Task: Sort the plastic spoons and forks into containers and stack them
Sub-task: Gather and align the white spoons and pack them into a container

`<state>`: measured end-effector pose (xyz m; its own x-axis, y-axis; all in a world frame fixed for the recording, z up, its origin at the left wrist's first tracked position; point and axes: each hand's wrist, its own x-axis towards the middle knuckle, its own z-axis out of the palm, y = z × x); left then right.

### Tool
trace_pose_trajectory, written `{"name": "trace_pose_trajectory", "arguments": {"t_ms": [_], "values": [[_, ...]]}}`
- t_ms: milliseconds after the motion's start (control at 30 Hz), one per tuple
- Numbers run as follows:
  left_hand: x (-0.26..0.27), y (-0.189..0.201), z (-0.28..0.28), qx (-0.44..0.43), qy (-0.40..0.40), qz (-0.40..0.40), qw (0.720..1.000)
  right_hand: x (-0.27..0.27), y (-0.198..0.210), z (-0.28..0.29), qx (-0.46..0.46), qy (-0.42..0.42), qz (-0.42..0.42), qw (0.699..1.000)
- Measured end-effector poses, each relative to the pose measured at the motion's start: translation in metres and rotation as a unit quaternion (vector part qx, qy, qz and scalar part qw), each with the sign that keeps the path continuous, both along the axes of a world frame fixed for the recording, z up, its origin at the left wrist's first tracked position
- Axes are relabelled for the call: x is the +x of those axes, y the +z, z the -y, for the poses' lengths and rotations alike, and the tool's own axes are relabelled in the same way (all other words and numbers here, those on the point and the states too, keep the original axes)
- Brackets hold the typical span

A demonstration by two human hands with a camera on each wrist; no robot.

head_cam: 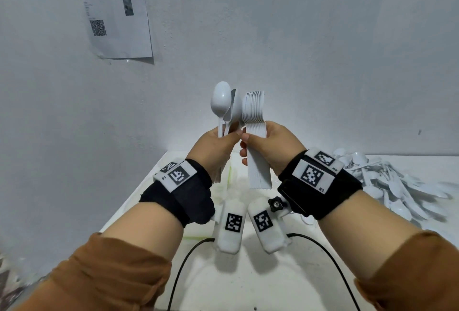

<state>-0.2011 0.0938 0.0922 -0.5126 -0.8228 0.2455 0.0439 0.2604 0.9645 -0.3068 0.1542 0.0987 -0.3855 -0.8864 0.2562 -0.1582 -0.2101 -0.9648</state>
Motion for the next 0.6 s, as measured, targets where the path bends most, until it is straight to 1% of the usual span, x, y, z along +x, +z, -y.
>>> {"name": "trace_pose_trajectory", "arguments": {"t_ms": [67, 200, 333, 433, 500, 600], "values": [[-0.003, 0.003, -0.001, 0.007, -0.005, -0.013, 1.0, -0.004, 0.004, -0.001, -0.004, 0.003, -0.011, 1.0], [-0.009, 0.008, 0.0, 0.007, -0.009, -0.009, 1.0, -0.009, 0.012, -0.003, 0.001, -0.003, -0.048, 0.999], [-0.017, 0.011, 0.0, -0.001, 0.014, 0.005, 1.0, -0.014, 0.018, -0.002, 0.012, -0.026, -0.077, 0.997], [-0.023, 0.011, -0.001, -0.007, 0.023, 0.011, 1.0, -0.02, 0.019, -0.002, 0.027, -0.021, -0.078, 0.996], [-0.025, 0.01, -0.001, -0.018, 0.031, 0.016, 0.999, -0.026, 0.018, 0.0, 0.027, -0.033, -0.108, 0.993], [-0.026, 0.01, 0.0, -0.04, 0.054, 0.019, 0.998, -0.031, 0.018, -0.004, 0.034, -0.013, -0.132, 0.991]]}}
